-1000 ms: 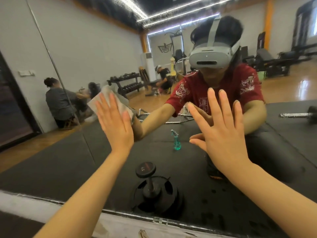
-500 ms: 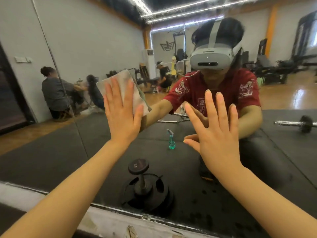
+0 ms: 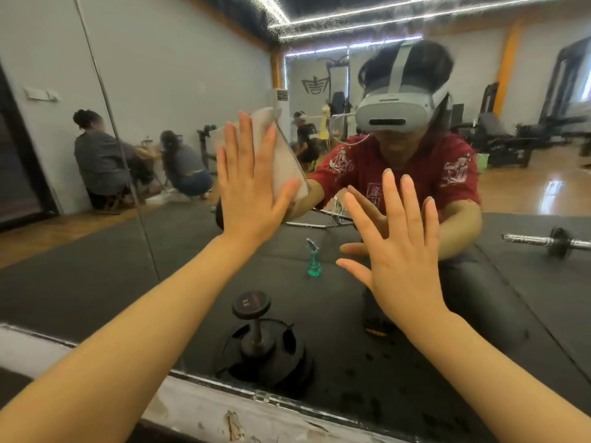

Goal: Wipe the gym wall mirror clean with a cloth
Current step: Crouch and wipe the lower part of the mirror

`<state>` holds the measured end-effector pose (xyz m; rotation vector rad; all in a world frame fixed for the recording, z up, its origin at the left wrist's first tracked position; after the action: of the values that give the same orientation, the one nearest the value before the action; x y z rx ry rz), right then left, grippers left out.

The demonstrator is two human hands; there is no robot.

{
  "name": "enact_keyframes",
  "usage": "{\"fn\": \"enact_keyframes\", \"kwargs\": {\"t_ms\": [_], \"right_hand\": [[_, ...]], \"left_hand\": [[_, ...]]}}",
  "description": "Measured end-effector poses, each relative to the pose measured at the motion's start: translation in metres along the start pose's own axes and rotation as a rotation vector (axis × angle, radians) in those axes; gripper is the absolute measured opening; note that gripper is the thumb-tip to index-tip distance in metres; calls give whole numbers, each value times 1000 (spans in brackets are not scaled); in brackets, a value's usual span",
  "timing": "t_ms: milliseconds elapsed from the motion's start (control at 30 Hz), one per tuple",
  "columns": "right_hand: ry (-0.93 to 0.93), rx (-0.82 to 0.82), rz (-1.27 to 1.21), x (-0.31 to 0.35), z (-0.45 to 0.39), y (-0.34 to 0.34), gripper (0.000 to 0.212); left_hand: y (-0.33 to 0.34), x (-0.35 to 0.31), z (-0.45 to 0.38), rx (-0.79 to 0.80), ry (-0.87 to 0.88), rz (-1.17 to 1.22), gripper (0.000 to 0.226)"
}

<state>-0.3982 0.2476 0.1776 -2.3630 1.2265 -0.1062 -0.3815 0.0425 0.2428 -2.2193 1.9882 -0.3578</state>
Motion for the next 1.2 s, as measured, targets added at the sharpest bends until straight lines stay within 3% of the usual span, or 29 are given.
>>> {"fn": "enact_keyframes", "kwargs": {"t_ms": [100,267,367,433,567,633,700,800,867,933,1067,1133,1200], "right_hand": [[-27,-67,-52,-7,6,-8,89],[96,-29,32,-25,17,-7,88],[107,-35,25,-27,23,-10,88],[101,-45,23,-29,25,-13,87],[142,-69,32,-40,28,-19,85],[172,-84,40,-48,32,-20,80],[198,-93,41,-57,35,-21,74],[230,-93,31,-67,38,-20,69],[240,-88,26,-70,39,-20,67],[237,-81,34,-71,40,-21,66],[218,-88,46,-71,40,-21,65],[215,-102,36,-70,41,-20,64],[215,-109,24,-70,41,-21,62]], "left_hand": [[6,-9,10,-14,61,-66,65],[38,-25,119,144,616,-187,68],[41,-26,160,170,774,-246,73],[33,-25,134,162,670,-215,69],[8,-25,24,66,66,-55,62],[1,-31,-4,8,-121,-25,63],[3,-50,2,-5,-48,-26,62],[20,-93,56,81,420,-87,69],[28,-90,75,103,535,-125,70],[26,-69,70,93,366,-121,65],[16,-36,47,82,-217,25,64],[13,-64,34,58,-251,35,63],[14,-111,25,66,-45,3,63]]}}
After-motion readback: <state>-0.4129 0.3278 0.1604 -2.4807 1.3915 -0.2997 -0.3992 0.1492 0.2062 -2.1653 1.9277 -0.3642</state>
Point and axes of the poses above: each hand's wrist, its own z-axis away from the middle knuckle, its own y-axis out of the palm, x = y × z, the point moved 6 cm from there along -z, towards the middle knuckle, and after that the axes turned 6 degrees about -z, right-handed, at the moved point
